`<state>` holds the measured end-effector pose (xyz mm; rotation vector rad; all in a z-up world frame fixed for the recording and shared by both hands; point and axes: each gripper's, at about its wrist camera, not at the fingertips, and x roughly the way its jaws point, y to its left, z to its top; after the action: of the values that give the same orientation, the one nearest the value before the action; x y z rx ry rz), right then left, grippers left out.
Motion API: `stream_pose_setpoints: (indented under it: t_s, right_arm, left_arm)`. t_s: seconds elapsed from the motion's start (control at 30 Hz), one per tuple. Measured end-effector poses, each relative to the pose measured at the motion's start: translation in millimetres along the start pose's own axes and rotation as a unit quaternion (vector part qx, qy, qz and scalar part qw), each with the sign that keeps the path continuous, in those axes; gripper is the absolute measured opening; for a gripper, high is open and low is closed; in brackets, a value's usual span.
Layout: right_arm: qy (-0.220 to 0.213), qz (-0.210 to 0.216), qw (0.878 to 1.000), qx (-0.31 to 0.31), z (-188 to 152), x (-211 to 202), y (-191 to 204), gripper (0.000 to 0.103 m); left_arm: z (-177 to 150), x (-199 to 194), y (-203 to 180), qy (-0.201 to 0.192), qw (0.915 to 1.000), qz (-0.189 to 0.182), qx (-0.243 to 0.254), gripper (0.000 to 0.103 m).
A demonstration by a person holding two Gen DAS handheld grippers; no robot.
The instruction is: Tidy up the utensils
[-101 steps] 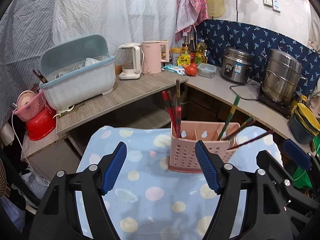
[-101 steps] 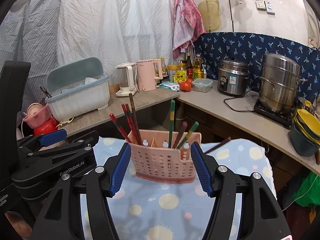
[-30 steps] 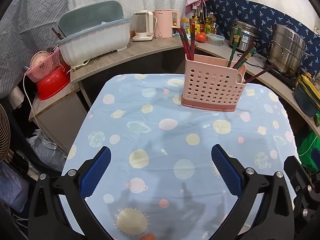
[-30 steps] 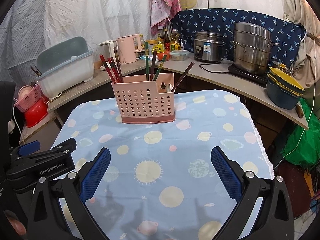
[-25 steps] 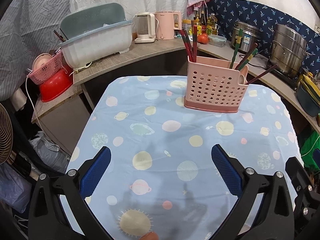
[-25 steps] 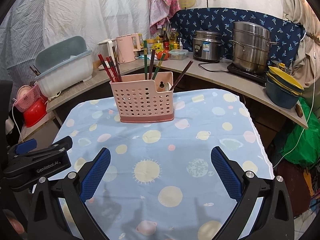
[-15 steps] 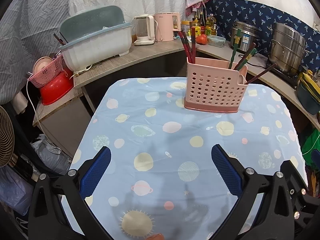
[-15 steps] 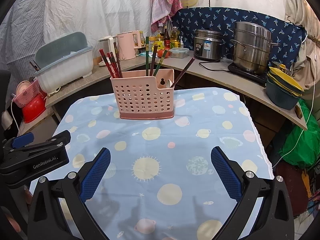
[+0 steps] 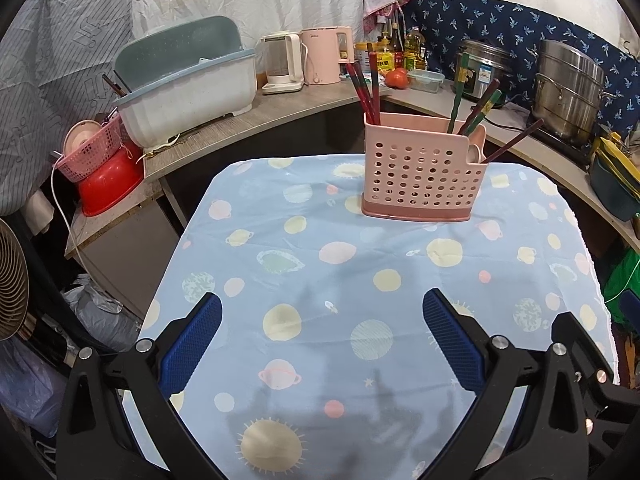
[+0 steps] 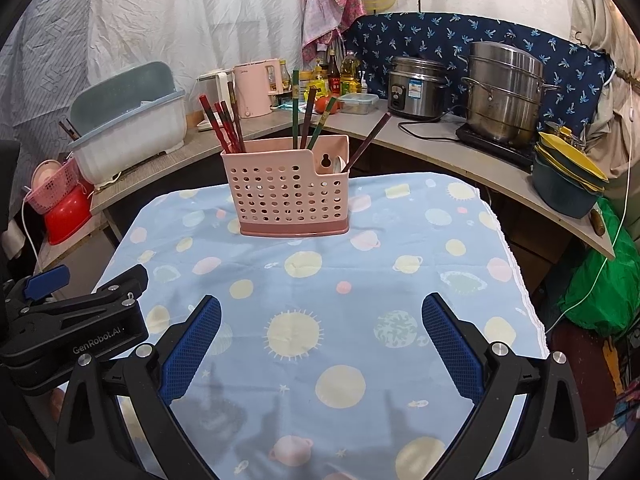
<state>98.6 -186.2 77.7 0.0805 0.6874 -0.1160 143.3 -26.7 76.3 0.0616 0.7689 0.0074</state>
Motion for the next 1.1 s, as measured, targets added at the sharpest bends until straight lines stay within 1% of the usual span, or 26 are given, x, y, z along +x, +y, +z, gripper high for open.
stream_pose_setpoints:
  t_s: [0.7,1.1]
  right_arm:
    - [0.000,-0.001,1.000,-0.001,1.2,-0.7,1.7,0.097]
    - [0.001,-0.003,1.000,0.000,2.0,-0.6,2.5,0.097]
  left_arm:
    - [-1.8,1.7,-1.6,0.006,1.0000,-0.004,-0.001,0.096]
    - [-1.6,1.4,-2.4,0.000,1.0000,-0.004,0.000,0.096]
